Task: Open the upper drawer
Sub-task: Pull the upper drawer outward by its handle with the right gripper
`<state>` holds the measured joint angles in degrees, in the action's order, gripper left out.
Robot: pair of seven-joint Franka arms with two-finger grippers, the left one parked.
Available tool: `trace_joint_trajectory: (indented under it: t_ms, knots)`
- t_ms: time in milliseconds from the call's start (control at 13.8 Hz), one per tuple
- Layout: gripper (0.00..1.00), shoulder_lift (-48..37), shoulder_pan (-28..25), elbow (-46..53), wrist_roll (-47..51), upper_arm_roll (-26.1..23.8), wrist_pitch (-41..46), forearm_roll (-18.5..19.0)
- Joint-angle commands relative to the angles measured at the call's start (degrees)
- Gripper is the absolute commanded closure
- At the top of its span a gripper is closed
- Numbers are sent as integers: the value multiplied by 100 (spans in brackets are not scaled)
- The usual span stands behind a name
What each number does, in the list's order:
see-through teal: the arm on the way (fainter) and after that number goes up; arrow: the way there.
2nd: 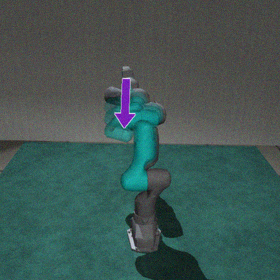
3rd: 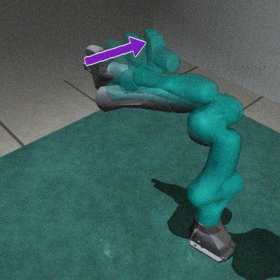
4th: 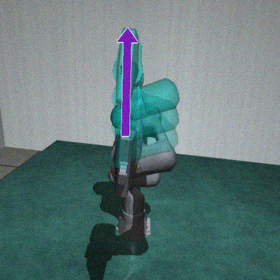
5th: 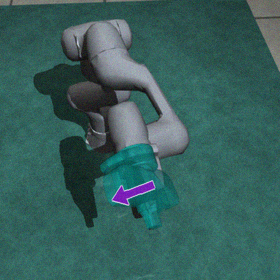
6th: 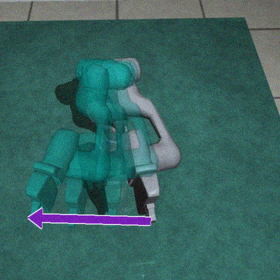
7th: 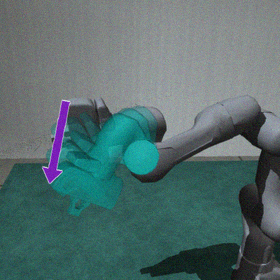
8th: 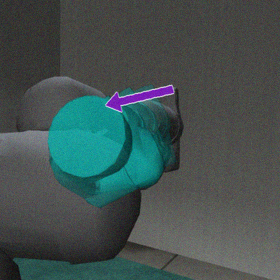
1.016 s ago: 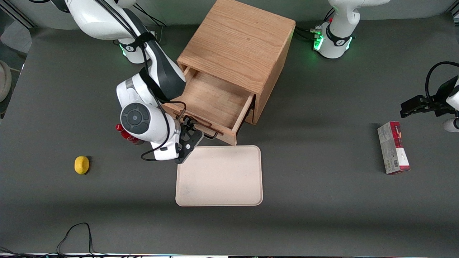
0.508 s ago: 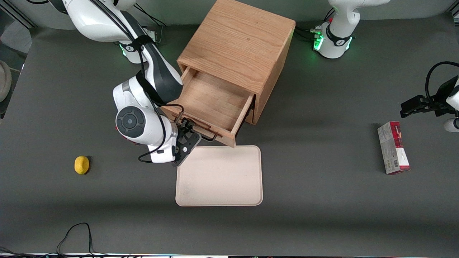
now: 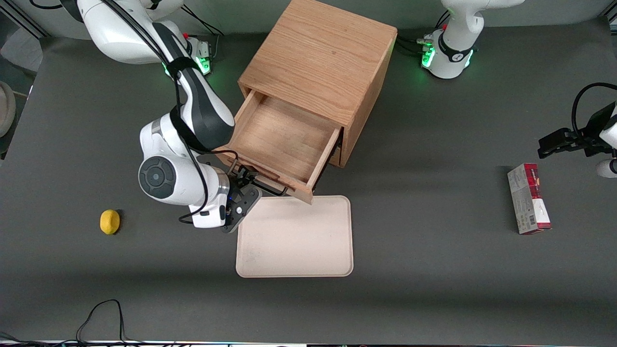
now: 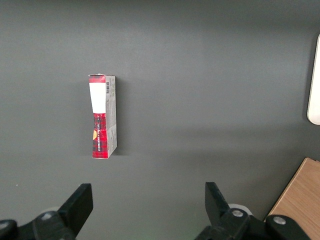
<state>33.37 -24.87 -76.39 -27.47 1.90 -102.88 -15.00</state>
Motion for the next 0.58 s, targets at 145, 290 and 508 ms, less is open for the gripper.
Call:
trace_joint_trajectory:
  t_ms: [145,290,508]
  knots:
    - [0,178,132,265,-171,-32,111,-144]
    - [0,205,211,317,-171,-32,111,-153]
    - [0,240,281,344,-214,-32,111,-153]
